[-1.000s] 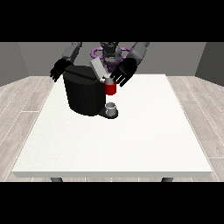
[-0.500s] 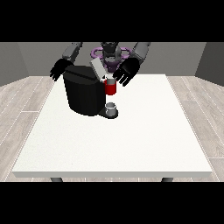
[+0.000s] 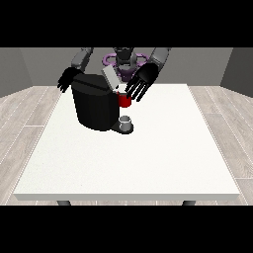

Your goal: Insert the coffee pod into the coffee machine and close the lid

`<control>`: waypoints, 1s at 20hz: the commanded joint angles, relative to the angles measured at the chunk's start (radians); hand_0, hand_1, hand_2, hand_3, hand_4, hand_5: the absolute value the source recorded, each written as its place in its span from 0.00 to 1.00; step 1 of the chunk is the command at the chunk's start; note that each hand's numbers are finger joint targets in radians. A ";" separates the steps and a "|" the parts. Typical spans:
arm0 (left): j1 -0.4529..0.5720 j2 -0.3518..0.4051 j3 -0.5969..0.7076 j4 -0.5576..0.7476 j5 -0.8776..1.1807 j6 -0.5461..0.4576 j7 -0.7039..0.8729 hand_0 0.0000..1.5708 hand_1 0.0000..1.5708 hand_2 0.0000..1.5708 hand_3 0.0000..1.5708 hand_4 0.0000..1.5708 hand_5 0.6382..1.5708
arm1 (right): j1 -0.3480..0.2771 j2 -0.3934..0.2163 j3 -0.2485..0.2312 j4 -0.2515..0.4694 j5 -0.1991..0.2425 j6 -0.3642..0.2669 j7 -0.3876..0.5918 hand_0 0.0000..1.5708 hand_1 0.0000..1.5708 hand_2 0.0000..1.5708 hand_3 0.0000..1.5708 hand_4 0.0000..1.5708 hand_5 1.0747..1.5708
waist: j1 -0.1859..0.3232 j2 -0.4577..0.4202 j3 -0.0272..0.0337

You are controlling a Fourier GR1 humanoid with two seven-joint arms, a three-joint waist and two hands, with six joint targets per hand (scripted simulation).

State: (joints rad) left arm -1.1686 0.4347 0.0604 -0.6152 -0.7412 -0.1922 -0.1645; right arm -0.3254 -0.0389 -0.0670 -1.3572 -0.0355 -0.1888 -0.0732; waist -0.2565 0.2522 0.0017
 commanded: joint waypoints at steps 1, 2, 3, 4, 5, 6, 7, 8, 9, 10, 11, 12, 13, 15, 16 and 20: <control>0.011 0.034 -0.009 -0.001 -0.019 -0.030 -0.016 0.00 0.00 0.00 0.00 0.00 1.00 | 0.024 -0.038 -0.044 0.029 -0.047 0.058 -0.050 0.00 0.00 0.00 0.00 0.26 1.00 | -0.001 0.005 -0.0011; 0.012 -0.015 -0.030 -0.020 -0.026 -0.036 0.016 0.00 0.00 0.00 0.00 0.00 1.00 | -0.007 -0.063 -0.069 0.064 -0.053 0.059 -0.014 0.00 0.00 0.00 0.00 0.27 1.00 | 0.029 -0.031 -0.0011; -0.003 0.037 0.002 0.013 -0.011 -0.050 -0.020 0.00 0.00 0.00 0.00 0.00 1.00 | -0.026 -0.023 -0.029 0.004 -0.038 0.021 0.043 0.00 0.00 0.00 0.00 0.28 1.00 | 0.003 -0.008 -0.0016; 0.022 -0.015 -0.011 -0.005 -0.024 0.004 0.000 0.00 0.00 0.00 0.00 0.00 1.00 | 0.026 0.023 0.002 0.029 0.009 -0.023 -0.033 0.00 0.00 0.00 0.00 0.24 1.00 | 0.011 -0.010 -0.0015; 0.023 -0.042 -0.020 -0.023 -0.024 -0.003 0.014 0.00 0.00 0.00 0.00 0.00 1.00 | 0.000 -0.026 -0.035 0.063 -0.019 0.017 -0.017 0.00 0.00 0.00 0.00 0.22 1.00 | 0.031 -0.029 -0.0014; 0.005 -0.018 -0.003 -0.006 -0.020 -0.009 0.014 0.00 0.00 0.00 0.00 0.00 1.00 | 0.034 0.006 0.006 0.035 0.016 -0.008 -0.035 0.00 0.00 0.00 0.00 0.23 1.00 | -0.001 -0.023 -0.0015; 0.030 0.001 -0.011 -0.009 -0.025 -0.027 -0.011 0.00 0.00 0.00 0.00 0.00 1.00 | 0.042 0.012 0.011 0.037 0.013 -0.011 -0.002 0.00 0.00 0.00 0.00 0.22 1.00 | 0.029 -0.052 -0.0016; 0.040 -0.014 -0.014 -0.020 -0.016 -0.050 -0.011 0.00 0.00 0.00 0.00 0.00 1.00 | 0.046 0.008 -0.008 0.056 0.016 -0.031 -0.008 0.00 0.00 0.00 0.00 0.22 1.00 | 0.053 -0.082 -0.0015; 0.046 -0.018 -0.007 -0.012 -0.022 -0.034 0.016 0.00 0.00 0.00 0.00 0.00 1.00 | 0.049 -0.017 -0.017 0.045 -0.019 0.019 0.032 0.00 0.00 0.00 0.00 0.22 1.00 | 0.028 -0.087 -0.0015; 0.018 0.011 0.001 -0.018 -0.011 -0.079 0.002 0.00 0.00 0.00 0.00 0.00 1.00 | 0.042 -0.030 -0.034 0.063 -0.022 0.025 -0.007 0.00 0.00 0.00 0.00 0.25 1.00 | 0.035 -0.076 -0.0014; 0.050 -0.006 -0.004 -0.023 -0.021 -0.036 -0.013 0.00 0.00 0.00 0.00 0.00 1.00 | 0.060 0.005 -0.003 0.048 -0.004 0.007 -0.030 0.00 0.00 0.00 0.00 0.24 1.00 | 0.037 -0.074 -0.0015; 0.051 -0.005 0.000 -0.033 -0.030 -0.002 -0.003 0.00 0.00 0.00 0.00 0.00 1.00 | 0.062 -0.014 -0.030 0.063 -0.015 0.015 -0.061 0.00 0.00 0.00 0.00 0.24 1.00 | 0.031 -0.054 -0.0014; 0.031 -0.017 0.003 -0.037 -0.009 -0.076 0.030 0.00 0.00 0.00 0.00 0.00 1.00 | 0.077 -0.018 -0.040 0.094 -0.020 0.019 -0.059 0.00 0.00 0.00 0.00 0.27 1.00 | 0.050 -0.103 -0.0012; 0.086 -0.031 -0.006 -0.047 -0.014 -0.055 -0.001 0.00 0.00 0.00 0.00 0.00 1.00 | 0.067 -0.042 -0.053 0.083 -0.027 0.021 -0.008 0.00 0.00 0.00 0.00 0.26 1.00 | 0.072 -0.128 -0.0015; 0.114 -0.071 0.003 -0.054 0.006 -0.044 0.003 0.00 0.00 0.00 0.00 0.00 1.00 | 0.108 0.005 -0.032 0.087 -0.015 -0.011 -0.020 0.00 0.00 0.00 0.00 0.23 1.00 | 0.083 -0.161 -0.0015; 0.137 -0.091 0.126 -0.049 0.132 -0.043 0.005 0.00 0.00 0.00 0.00 0.00 1.00 | 0.141 -0.026 -0.056 0.090 -0.045 0.041 -0.067 0.00 0.00 0.00 0.00 0.24 1.00 | 0.105 -0.182 -0.0019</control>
State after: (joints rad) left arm -1.0607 0.3741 0.1003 -0.6629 -0.7027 -0.2364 -0.1589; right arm -0.2138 -0.0515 -0.1054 -1.2741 -0.0611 -0.1694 -0.1268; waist -0.1761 0.1031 0.0002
